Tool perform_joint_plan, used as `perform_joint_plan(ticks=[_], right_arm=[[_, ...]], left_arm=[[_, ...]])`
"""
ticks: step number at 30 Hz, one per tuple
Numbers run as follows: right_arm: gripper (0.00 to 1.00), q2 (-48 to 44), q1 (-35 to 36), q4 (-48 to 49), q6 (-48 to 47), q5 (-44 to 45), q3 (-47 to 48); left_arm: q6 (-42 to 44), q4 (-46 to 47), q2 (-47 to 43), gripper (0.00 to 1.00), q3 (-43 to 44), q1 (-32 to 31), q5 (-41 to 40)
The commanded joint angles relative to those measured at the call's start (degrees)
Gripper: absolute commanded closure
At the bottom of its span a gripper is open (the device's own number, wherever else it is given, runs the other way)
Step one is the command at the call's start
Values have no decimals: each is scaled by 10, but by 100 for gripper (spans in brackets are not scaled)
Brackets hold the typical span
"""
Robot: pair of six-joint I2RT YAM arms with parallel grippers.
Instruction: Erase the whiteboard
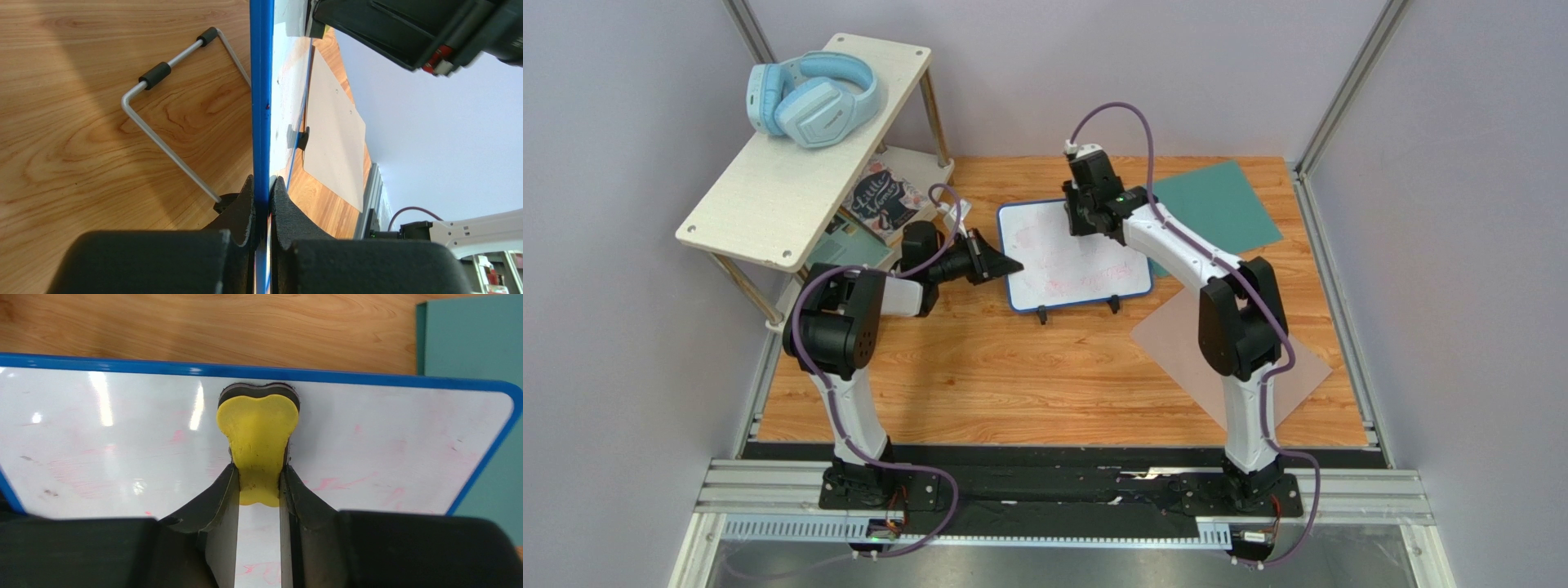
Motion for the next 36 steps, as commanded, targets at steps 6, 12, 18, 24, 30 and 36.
perform_joint_plan(ticks=[6, 12, 18, 24, 30, 36], right_arm=[[100, 3, -87, -32, 17, 36, -122], [100, -18, -67, -1, 14, -12, -180], [100, -10, 3, -7, -14, -46, -144], [100, 44, 95, -61, -60, -53, -30], [100, 134, 154, -156, -92, -10, 105], [100, 142, 111, -141, -45, 70, 85]], left_arm=[[62, -33, 7, 100, -7, -2, -41], [62, -33, 7, 100, -7, -2, -40], [62, -30, 8, 100, -7, -2, -40], [62, -27, 7, 100, -8, -2, -39], [61, -26, 5, 100, -10, -2, -38], [61, -27, 3, 100, -11, -2, -40]])
